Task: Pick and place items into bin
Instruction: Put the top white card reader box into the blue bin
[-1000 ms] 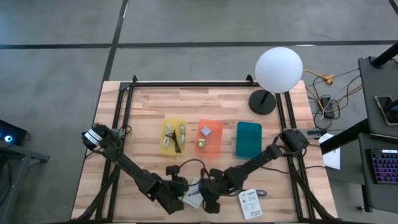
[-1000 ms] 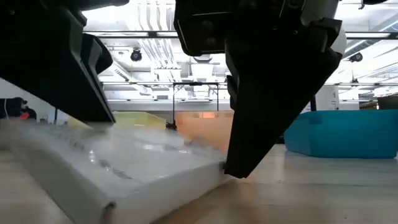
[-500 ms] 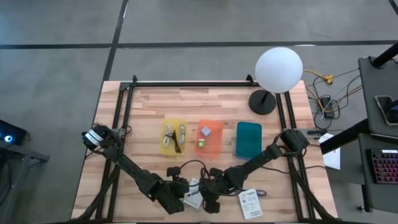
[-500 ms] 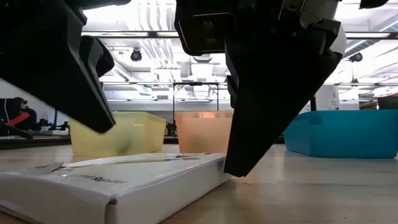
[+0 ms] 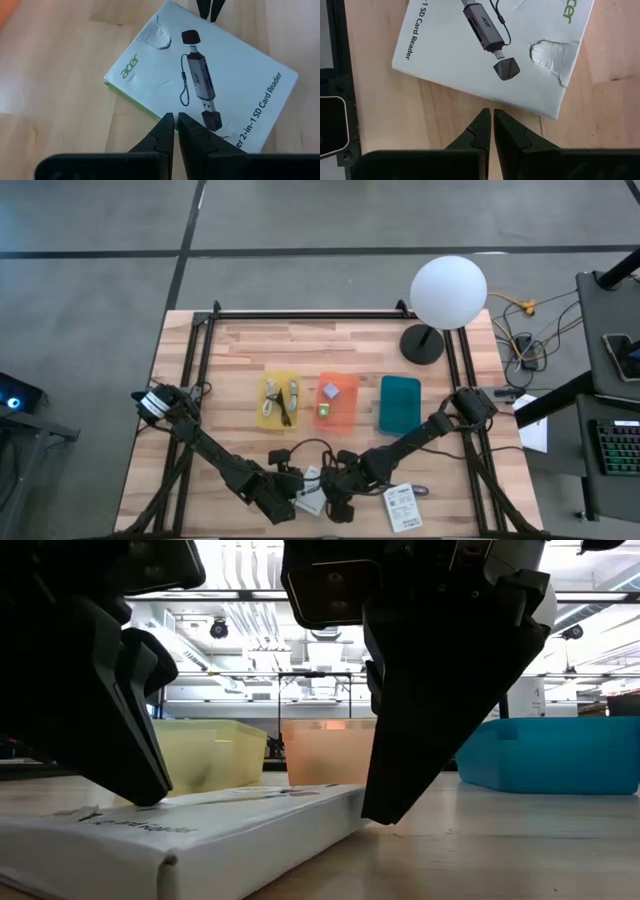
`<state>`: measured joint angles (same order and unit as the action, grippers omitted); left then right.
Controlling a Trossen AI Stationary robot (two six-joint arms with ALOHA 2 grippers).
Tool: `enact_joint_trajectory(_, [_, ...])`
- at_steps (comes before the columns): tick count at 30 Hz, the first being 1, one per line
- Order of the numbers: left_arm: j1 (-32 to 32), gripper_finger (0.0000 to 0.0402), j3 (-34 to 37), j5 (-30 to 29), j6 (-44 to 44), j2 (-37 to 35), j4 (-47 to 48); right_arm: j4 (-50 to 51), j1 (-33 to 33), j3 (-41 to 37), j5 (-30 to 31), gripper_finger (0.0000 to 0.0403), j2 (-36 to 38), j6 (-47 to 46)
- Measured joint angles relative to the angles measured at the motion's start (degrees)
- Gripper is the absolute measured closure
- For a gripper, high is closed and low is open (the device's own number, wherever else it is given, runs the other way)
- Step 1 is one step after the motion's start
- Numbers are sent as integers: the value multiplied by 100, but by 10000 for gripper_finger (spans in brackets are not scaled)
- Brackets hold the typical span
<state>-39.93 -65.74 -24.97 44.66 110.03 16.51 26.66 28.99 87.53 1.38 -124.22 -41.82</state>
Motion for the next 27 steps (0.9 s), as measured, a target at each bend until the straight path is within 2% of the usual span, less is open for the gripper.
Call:
enact_joint_trajectory(11, [-29, 391, 347, 4, 640, 15, -17, -26, 22, 0, 35, 390, 0, 73])
enact_joint_trajectory(16, [-28, 391, 433, 12, 777, 25, -7, -42, 12, -1, 269, 390, 0, 361])
enact_joint_trajectory(27, [-40, 391, 713, 46, 1191, 43, -500, -235, -14, 37, 511, 390, -279, 661])
